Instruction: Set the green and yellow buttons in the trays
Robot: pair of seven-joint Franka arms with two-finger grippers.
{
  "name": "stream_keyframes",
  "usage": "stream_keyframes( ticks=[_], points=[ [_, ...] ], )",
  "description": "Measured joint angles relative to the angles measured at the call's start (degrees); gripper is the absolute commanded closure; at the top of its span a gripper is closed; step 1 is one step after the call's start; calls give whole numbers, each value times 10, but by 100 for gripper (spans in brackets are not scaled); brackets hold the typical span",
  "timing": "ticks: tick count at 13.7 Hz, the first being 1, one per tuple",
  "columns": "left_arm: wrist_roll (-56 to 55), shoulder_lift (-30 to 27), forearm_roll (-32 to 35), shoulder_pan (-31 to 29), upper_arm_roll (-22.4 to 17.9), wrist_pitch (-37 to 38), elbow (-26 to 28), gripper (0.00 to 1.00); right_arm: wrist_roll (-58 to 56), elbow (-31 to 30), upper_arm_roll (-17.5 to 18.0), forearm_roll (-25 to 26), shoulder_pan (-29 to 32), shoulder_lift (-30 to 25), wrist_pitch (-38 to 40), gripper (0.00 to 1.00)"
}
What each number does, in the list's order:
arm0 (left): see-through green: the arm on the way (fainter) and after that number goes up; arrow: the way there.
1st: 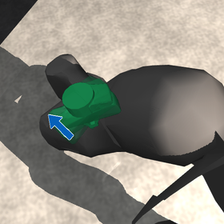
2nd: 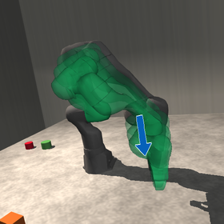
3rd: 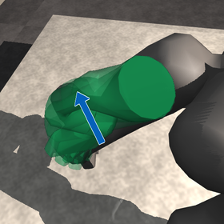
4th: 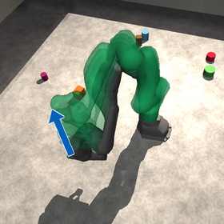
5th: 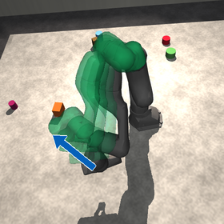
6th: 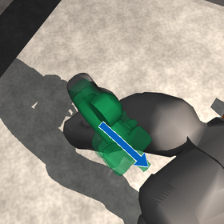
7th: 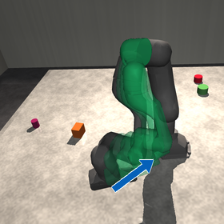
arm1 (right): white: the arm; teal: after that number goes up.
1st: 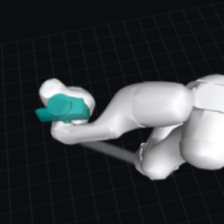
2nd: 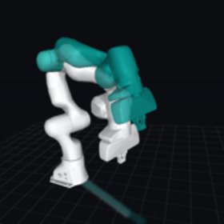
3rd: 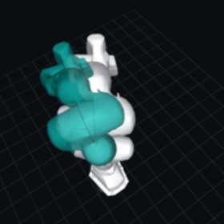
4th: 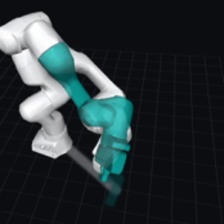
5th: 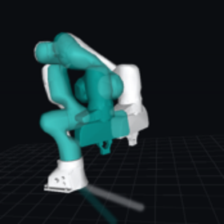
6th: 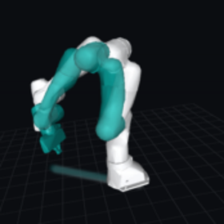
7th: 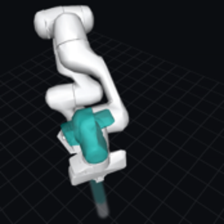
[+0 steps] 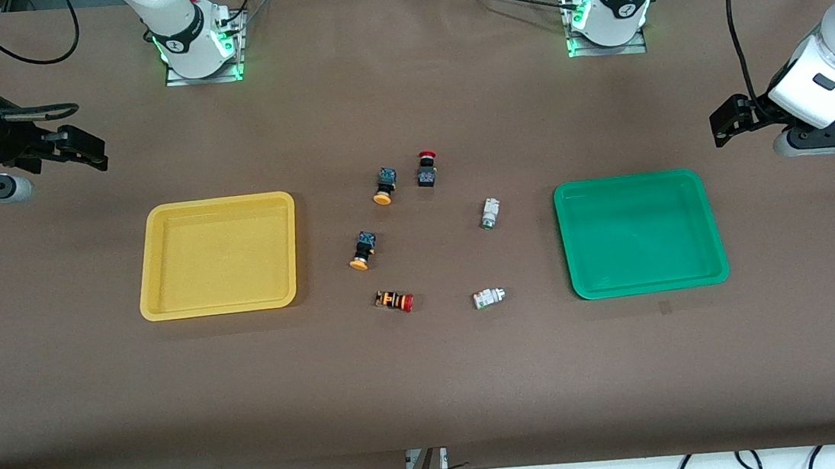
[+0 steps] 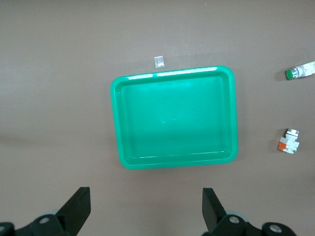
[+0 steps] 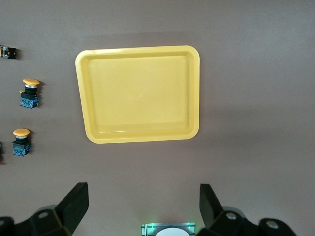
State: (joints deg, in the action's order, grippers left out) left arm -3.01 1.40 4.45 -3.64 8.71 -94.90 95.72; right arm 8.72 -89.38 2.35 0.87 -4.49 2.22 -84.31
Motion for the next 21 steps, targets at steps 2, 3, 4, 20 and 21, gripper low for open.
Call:
stream_keyframes(
  ticks=[2, 3, 4, 20, 21],
  points=[
    [0, 0, 0, 0, 0, 1, 0, 0, 0, 1, 0, 0, 0, 3, 0, 0],
    [0, 0, 0, 0, 0, 2, 0, 0, 0, 2, 0, 0, 0, 4, 0, 0],
    [0, 0, 0, 0, 0, 2, 0, 0, 0, 2, 0, 0, 1, 4, 0, 0],
    [-144, 258, -52, 182, 40, -181, 3, 0, 286, 0, 19, -62, -196, 277, -244, 0],
    [-153, 280, -52, 205, 41, -196, 5, 0, 324, -5, 23, -62, -218, 289, -263, 0]
  ],
)
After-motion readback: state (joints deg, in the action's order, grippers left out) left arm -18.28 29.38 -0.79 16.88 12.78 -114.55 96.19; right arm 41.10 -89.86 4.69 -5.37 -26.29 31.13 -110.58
